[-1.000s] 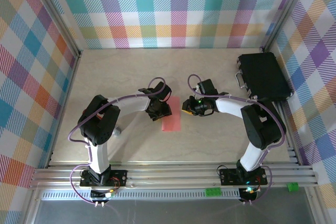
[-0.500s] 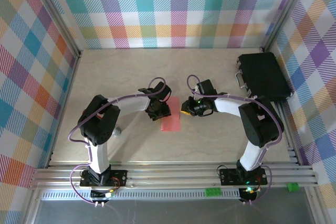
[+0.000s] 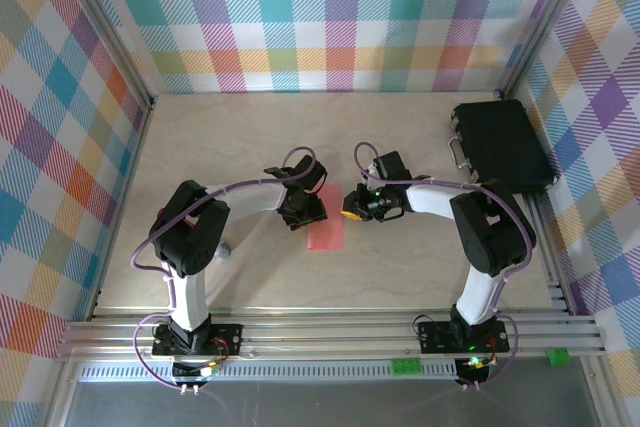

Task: Fold a paper plane with a square sheet of paper (pick it up from the middle)

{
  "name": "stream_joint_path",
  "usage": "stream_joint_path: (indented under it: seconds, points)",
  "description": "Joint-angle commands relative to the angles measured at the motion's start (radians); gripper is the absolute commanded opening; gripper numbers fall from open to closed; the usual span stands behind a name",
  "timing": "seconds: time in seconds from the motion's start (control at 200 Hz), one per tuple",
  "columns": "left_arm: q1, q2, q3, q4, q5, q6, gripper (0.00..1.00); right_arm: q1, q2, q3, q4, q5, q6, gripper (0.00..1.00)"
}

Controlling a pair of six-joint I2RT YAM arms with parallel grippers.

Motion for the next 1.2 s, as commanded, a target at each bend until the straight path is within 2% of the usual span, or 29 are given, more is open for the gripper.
stream_joint_path:
  seconds: [0.0, 0.445, 0.755, 1.195]
  points:
    - [0.012, 0.071, -0.019, -0.009, -0.063, -0.017, 0.49, -0.001, 0.019, 0.027, 0.021, -0.035, 0.006, 0.17]
    - [0.012, 0.077, -0.029, -0.002, -0.043, -0.005, 0.49, 0.005, 0.059, 0.049, 0.027, -0.07, 0.001, 0.16]
    - [0.012, 0.078, -0.029, 0.001, -0.036, 0.002, 0.49, 0.021, 0.104, 0.092, -0.009, -0.063, -0.011, 0.12]
    - [0.012, 0.091, -0.027, 0.007, -0.017, 0.021, 0.5, 0.037, 0.144, 0.127, -0.036, -0.052, -0.019, 0.11]
